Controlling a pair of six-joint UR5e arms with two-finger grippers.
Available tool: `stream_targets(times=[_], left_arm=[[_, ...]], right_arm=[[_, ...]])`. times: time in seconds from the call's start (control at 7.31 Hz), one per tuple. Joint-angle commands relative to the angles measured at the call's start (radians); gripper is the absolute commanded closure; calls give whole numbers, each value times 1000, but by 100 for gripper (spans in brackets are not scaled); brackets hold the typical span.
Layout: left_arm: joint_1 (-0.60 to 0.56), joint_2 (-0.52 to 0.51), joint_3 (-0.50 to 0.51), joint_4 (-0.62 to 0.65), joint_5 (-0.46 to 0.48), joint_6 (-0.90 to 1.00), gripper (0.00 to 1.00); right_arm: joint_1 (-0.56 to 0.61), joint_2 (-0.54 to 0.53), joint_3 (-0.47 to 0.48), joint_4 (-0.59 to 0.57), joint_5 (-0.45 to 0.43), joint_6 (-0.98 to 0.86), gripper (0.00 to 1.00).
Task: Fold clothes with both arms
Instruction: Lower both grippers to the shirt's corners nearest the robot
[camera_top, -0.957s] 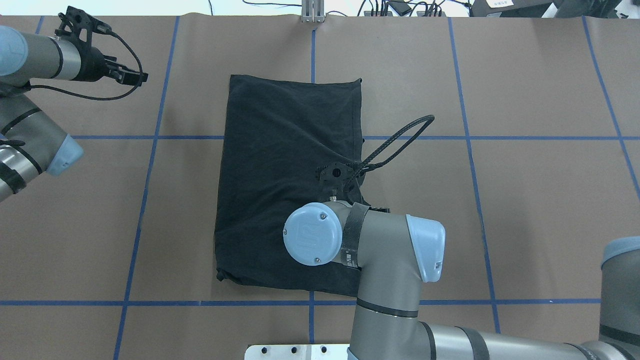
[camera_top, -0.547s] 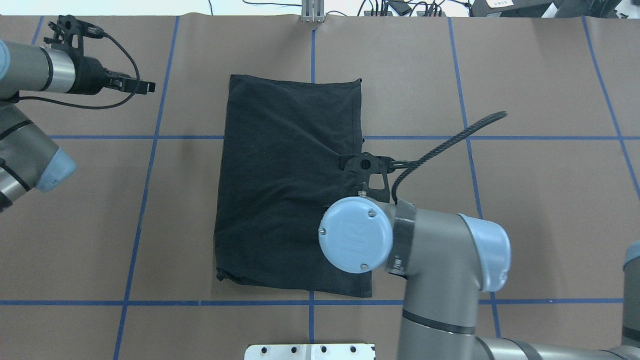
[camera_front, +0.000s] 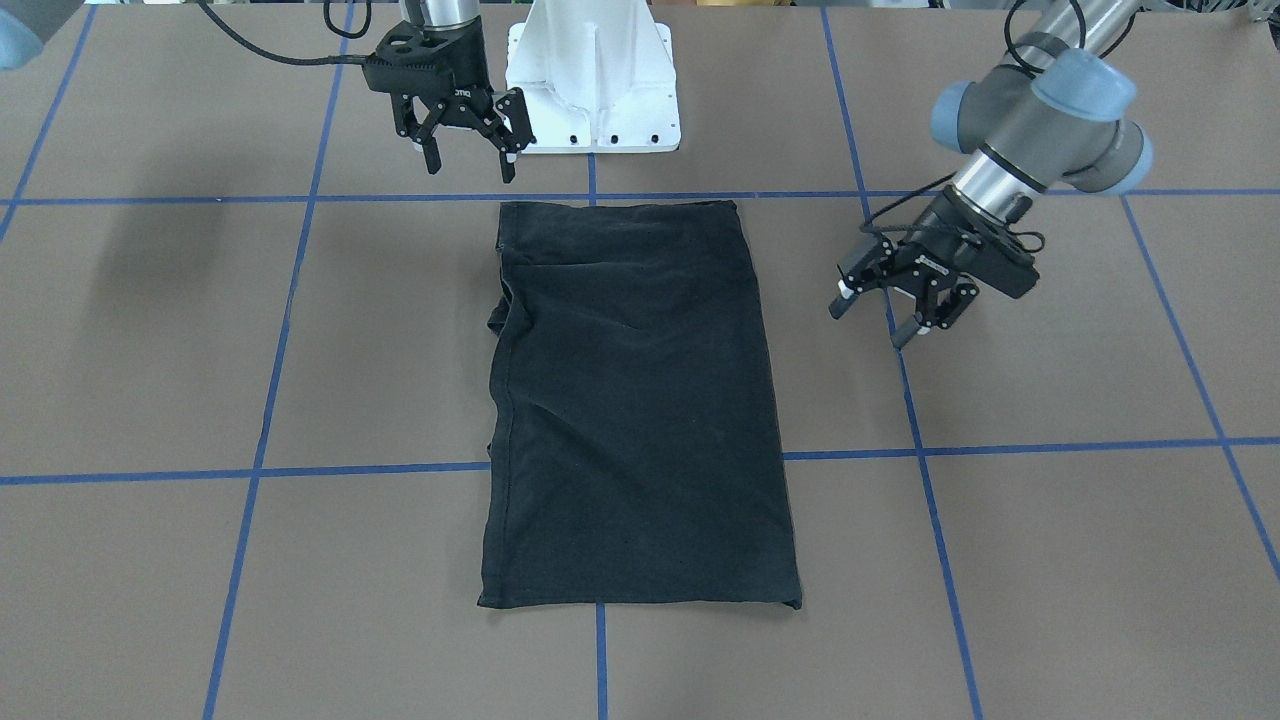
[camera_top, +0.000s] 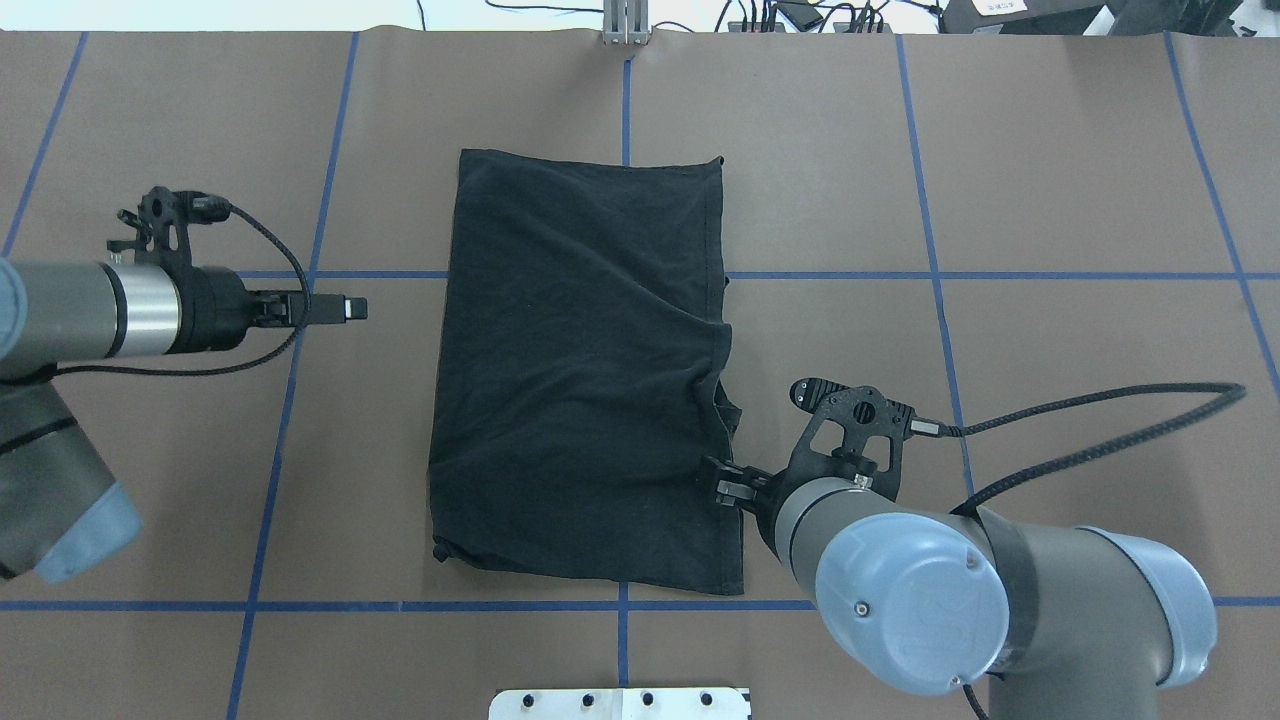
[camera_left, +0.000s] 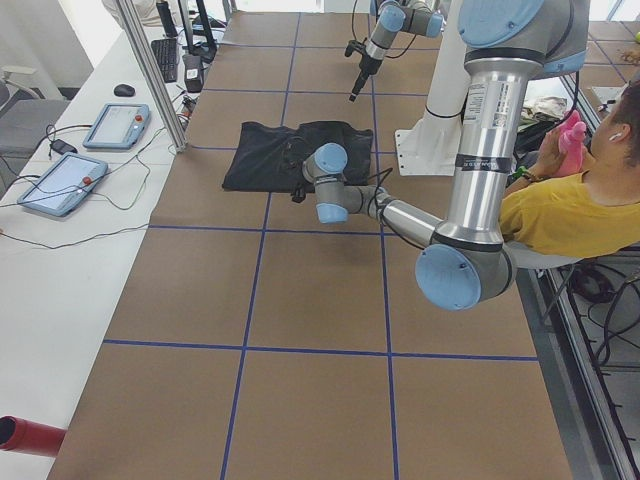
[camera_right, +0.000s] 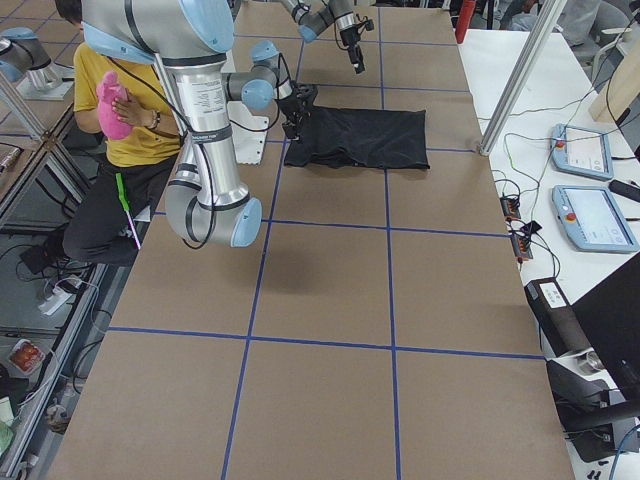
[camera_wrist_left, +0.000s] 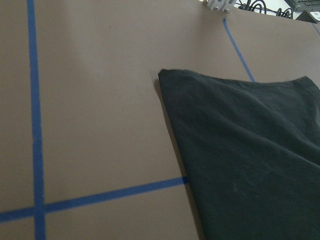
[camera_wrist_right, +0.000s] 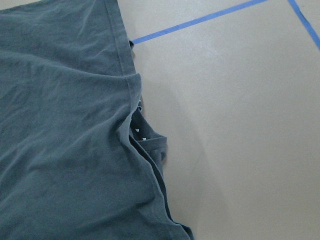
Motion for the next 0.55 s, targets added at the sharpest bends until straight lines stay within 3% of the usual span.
stream_targets(times=[0.0,0.27,0.41], left_arm=[[260,76,-101,0,233,-257,0],[420,73,-100,0,402,-426,0],[448,71,-98,2,421,-483,0]], right_arm=[[-34,-18,5,91,-38,89,0],[-34,-153,-9,321,-37,66,1],[-34,-193,-15,430,-38,64,2]])
